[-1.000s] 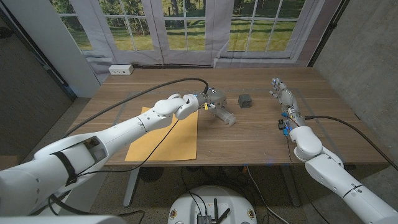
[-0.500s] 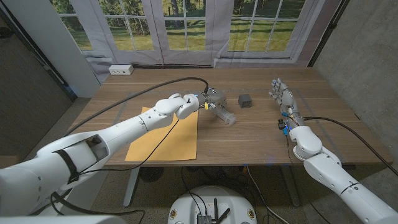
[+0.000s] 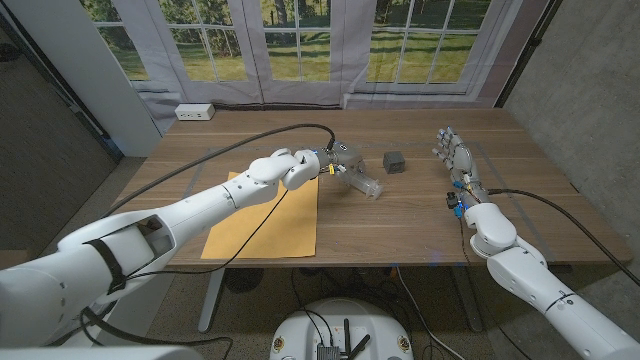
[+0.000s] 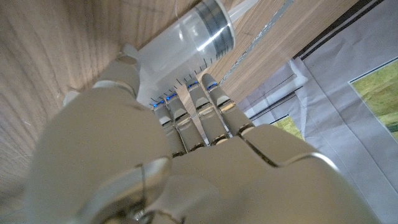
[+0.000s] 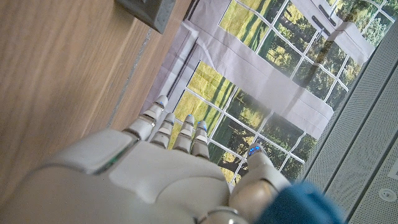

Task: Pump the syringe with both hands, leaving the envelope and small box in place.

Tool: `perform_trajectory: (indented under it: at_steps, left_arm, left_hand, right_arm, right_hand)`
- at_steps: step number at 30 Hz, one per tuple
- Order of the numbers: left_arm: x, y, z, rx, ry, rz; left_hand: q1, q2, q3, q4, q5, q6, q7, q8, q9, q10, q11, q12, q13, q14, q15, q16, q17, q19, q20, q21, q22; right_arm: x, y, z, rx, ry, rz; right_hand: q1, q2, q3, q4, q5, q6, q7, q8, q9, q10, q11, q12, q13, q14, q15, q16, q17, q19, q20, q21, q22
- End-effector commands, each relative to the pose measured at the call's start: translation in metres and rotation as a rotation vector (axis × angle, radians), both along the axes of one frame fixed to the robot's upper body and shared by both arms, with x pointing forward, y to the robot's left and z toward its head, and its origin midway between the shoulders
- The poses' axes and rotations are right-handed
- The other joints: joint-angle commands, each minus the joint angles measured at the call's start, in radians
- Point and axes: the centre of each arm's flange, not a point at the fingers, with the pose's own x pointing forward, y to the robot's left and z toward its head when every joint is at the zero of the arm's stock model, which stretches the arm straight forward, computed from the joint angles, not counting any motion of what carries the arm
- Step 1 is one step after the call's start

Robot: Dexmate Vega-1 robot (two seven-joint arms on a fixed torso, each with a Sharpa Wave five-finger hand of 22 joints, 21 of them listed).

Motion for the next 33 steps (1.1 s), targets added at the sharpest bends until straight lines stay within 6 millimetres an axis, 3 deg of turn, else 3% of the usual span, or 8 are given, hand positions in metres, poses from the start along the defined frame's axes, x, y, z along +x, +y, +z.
perform_trajectory:
  at_steps: [1, 13, 18, 22, 25, 33]
  left_arm:
    - [-0.002, 0.0044, 0.0023, 0.027, 0.033, 0.037]
    - [-0.0032, 0.004, 0.0047, 0.045, 0.015, 0.051]
    - [-0.0045, 0.0031, 0.0063, 0.042, 0.01, 0.051]
    - [-0.0057, 0.002, 0.0076, 0.049, 0.005, 0.057]
    - [-0.0063, 0.0019, 0.008, 0.053, 0.011, 0.061]
    - [-0.0077, 0.0011, 0.0113, 0.079, 0.052, 0.085]
  left_hand:
    - [-0.015, -0.03, -0.006, -0.006, -0.002, -0.048, -0.003, 0.0, 0.001, -0.041, 0.007, -0.006, 0.005, -0.046, -0.137, -0.005, 0.001, -0.011, -0.124, -0.001, 0.003]
    - [-0.041, -0.065, -0.023, -0.009, -0.003, -0.169, -0.018, -0.006, -0.001, -0.142, 0.035, -0.006, 0.007, -0.135, -0.12, 0.001, 0.003, -0.037, -0.1, -0.002, 0.003]
    - [-0.041, -0.079, -0.037, -0.011, -0.003, -0.197, -0.022, 0.003, 0.001, -0.181, 0.052, -0.002, 0.007, -0.19, -0.093, 0.0, 0.002, -0.058, -0.094, -0.004, 0.002]
    - [-0.04, -0.085, -0.045, -0.01, -0.002, -0.232, -0.011, 0.004, 0.001, -0.232, 0.067, -0.005, 0.006, -0.246, -0.07, -0.003, 0.0, -0.076, -0.081, -0.006, 0.001]
    - [-0.045, -0.096, -0.056, -0.008, -0.002, -0.256, -0.014, 0.006, 0.001, -0.282, 0.089, -0.008, 0.004, -0.288, -0.055, -0.001, -0.001, -0.088, -0.075, -0.005, 0.001]
    - [-0.052, -0.11, -0.073, -0.005, -0.008, -0.306, -0.007, 0.006, -0.002, -0.368, 0.103, -0.007, -0.001, -0.38, -0.022, -0.005, -0.002, -0.131, -0.06, -0.01, -0.001]
  right_arm:
    - [0.0014, 0.0005, -0.0016, 0.006, 0.0, -0.005]
    - [0.0017, 0.0012, -0.0028, 0.013, -0.002, -0.006]
    - [0.0015, 0.0017, -0.0033, 0.013, -0.002, -0.007]
    - [0.0012, 0.0017, -0.0035, 0.014, -0.004, -0.008]
    - [0.0008, 0.0016, -0.0036, 0.013, -0.005, -0.01]
    - [-0.0007, 0.0008, -0.0043, 0.013, -0.004, -0.018]
  right_hand:
    - [-0.003, 0.045, 0.005, 0.004, 0.008, 0.0, 0.003, 0.007, 0.001, 0.001, -0.002, 0.008, 0.002, 0.005, -0.026, -0.001, 0.003, 0.002, -0.007, 0.003, 0.0]
    - [-0.001, 0.047, 0.004, 0.005, 0.009, 0.001, 0.003, 0.009, 0.001, 0.004, -0.002, 0.009, 0.002, 0.007, -0.024, -0.001, 0.003, 0.003, -0.005, 0.003, 0.0]
    - [-0.001, 0.047, 0.004, 0.006, 0.009, 0.001, 0.003, 0.009, 0.001, 0.007, -0.001, 0.01, 0.002, 0.01, -0.025, 0.0, 0.004, 0.003, -0.004, 0.003, 0.0]
    - [0.0, 0.049, 0.005, 0.007, 0.009, 0.002, 0.003, 0.009, 0.001, 0.006, -0.001, 0.01, 0.002, 0.01, -0.026, -0.001, 0.003, 0.003, -0.004, 0.003, 0.0]
    - [0.001, 0.049, 0.005, 0.007, 0.009, 0.002, 0.003, 0.01, 0.001, 0.006, -0.002, 0.01, 0.002, 0.013, -0.023, -0.001, 0.003, 0.004, -0.003, 0.003, 0.0]
    - [0.001, 0.05, 0.005, 0.008, 0.009, 0.002, 0.002, 0.01, 0.001, 0.008, -0.002, 0.011, 0.002, 0.014, -0.022, -0.001, 0.003, 0.005, -0.001, 0.003, 0.0]
